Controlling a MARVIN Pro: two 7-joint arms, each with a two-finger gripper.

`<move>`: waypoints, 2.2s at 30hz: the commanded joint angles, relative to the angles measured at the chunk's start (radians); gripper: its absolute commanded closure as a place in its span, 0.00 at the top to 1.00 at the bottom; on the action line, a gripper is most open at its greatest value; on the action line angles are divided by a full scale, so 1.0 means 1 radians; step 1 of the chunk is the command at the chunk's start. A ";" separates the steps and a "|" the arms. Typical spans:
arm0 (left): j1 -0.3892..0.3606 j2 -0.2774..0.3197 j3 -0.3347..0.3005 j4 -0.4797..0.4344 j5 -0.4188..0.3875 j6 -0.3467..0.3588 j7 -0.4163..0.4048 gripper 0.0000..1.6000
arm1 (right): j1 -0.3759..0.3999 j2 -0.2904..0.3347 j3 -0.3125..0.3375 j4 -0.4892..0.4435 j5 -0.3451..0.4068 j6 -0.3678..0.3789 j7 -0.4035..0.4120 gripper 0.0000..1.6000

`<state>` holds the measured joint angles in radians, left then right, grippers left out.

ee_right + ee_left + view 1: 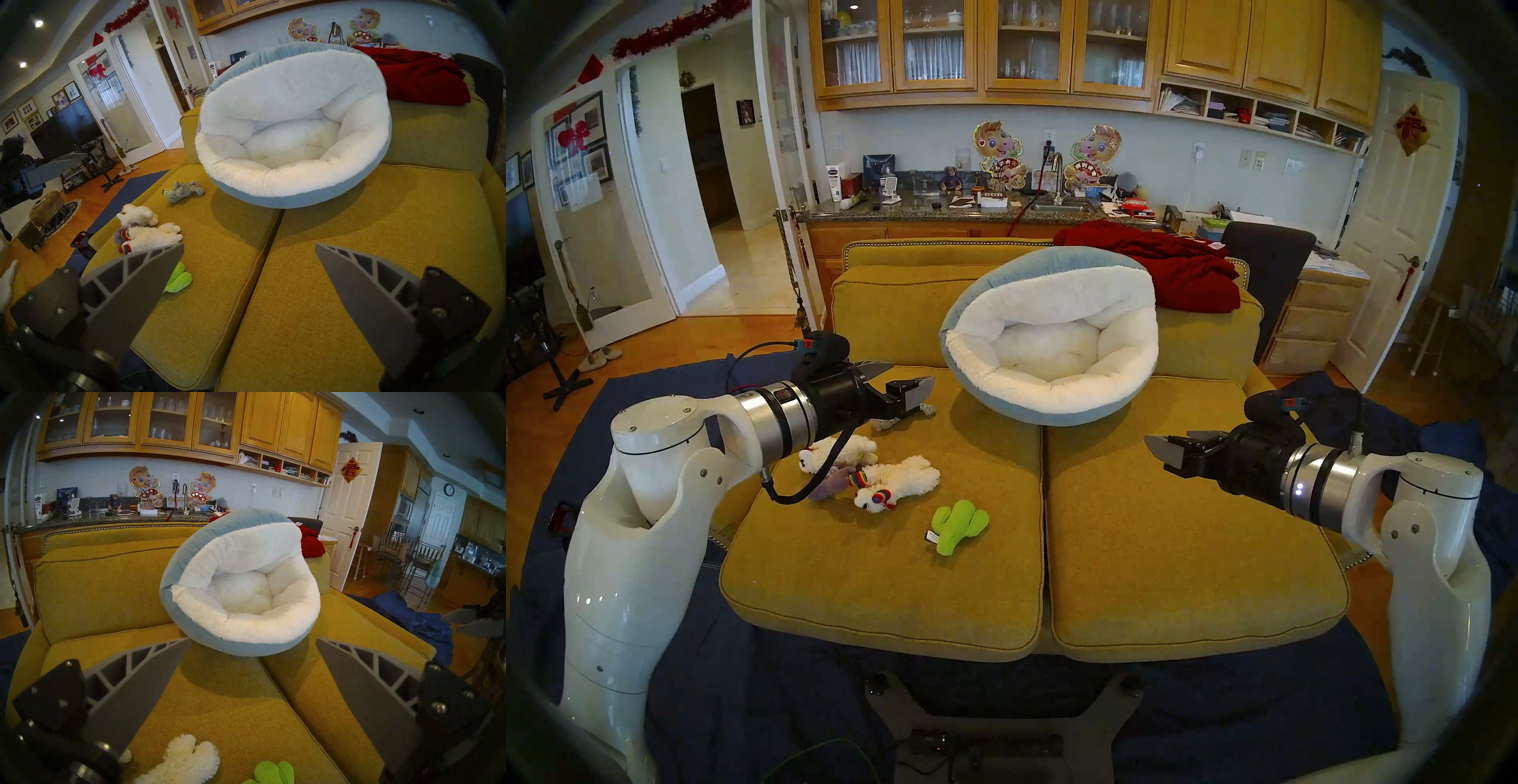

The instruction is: Put toys into dog bed

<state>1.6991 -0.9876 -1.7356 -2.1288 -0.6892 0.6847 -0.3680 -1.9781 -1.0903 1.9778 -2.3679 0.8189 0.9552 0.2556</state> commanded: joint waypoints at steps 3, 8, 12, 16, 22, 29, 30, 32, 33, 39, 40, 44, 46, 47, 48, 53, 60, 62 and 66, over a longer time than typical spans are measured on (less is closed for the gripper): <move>-0.019 0.000 -0.008 -0.017 -0.001 -0.009 0.000 1.00 | 0.009 0.001 0.003 -0.017 0.000 -0.004 -0.001 1.00; -0.019 0.000 -0.008 -0.017 -0.001 -0.009 0.000 1.00 | 0.009 0.001 0.003 -0.017 0.000 -0.004 -0.001 1.00; -0.019 0.000 -0.008 -0.017 -0.001 -0.009 0.000 1.00 | 0.009 0.001 0.003 -0.017 0.000 -0.004 -0.001 1.00; -0.019 0.000 -0.008 -0.017 -0.001 -0.009 0.000 1.00 | 0.009 0.001 0.003 -0.017 0.000 -0.004 -0.001 1.00; -0.019 0.000 -0.008 -0.017 0.000 -0.009 0.000 1.00 | 0.012 0.014 -0.006 -0.031 0.002 0.005 -0.008 1.00; -0.019 0.000 -0.008 -0.016 0.000 -0.008 -0.001 1.00 | 0.016 0.023 -0.039 -0.067 0.017 0.005 -0.029 1.00; -0.019 0.000 -0.008 -0.016 0.000 -0.008 -0.001 1.00 | 0.016 0.030 -0.056 -0.072 0.014 0.005 -0.034 1.00; -0.019 0.000 -0.008 -0.016 0.000 -0.008 -0.001 1.00 | 0.016 0.037 -0.087 -0.076 0.016 0.005 -0.048 1.00; -0.019 0.000 -0.008 -0.016 0.000 -0.008 -0.001 1.00 | 0.017 0.038 -0.103 -0.076 0.016 0.005 -0.058 1.00; -0.019 0.000 -0.008 -0.016 0.000 -0.008 -0.001 1.00 | 0.037 0.037 -0.222 -0.076 0.009 0.005 -0.136 1.00; -0.019 0.000 -0.008 -0.016 0.000 -0.008 -0.001 1.00 | 0.047 0.033 -0.247 -0.076 0.013 0.005 -0.158 1.00; -0.019 0.000 -0.008 -0.016 0.000 -0.008 -0.001 1.00 | 0.081 0.026 -0.333 -0.064 0.020 0.005 -0.206 1.00; -0.019 0.000 -0.008 -0.016 0.000 -0.008 -0.001 1.00 | 0.104 0.020 -0.379 -0.052 0.017 0.005 -0.233 1.00; -0.019 0.000 -0.008 -0.016 0.000 -0.008 -0.001 1.00 | 0.104 0.020 -0.379 -0.052 0.017 0.005 -0.233 1.00; -0.019 0.000 -0.008 -0.016 0.000 -0.008 -0.001 1.00 | 0.110 0.016 -0.391 -0.049 0.016 0.005 -0.238 1.00; -0.019 0.000 -0.008 -0.016 0.000 -0.007 -0.002 1.00 | 0.160 0.000 -0.481 -0.026 0.006 0.005 -0.281 1.00; -0.018 0.000 -0.008 -0.016 0.000 -0.007 -0.002 1.00 | 0.223 -0.047 -0.598 0.028 -0.022 0.005 -0.338 1.00; -0.018 0.000 -0.008 -0.016 0.000 -0.007 -0.002 1.00 | 0.239 -0.061 -0.629 0.050 -0.034 0.005 -0.352 1.00; -0.018 0.000 -0.008 -0.016 0.000 -0.007 -0.002 1.00 | 0.291 -0.084 -0.721 0.107 -0.056 0.005 -0.391 1.00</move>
<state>1.7020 -0.9876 -1.7349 -2.1272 -0.6871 0.6866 -0.3700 -1.7951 -1.1213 1.3934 -2.2935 0.7911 0.9605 -0.0956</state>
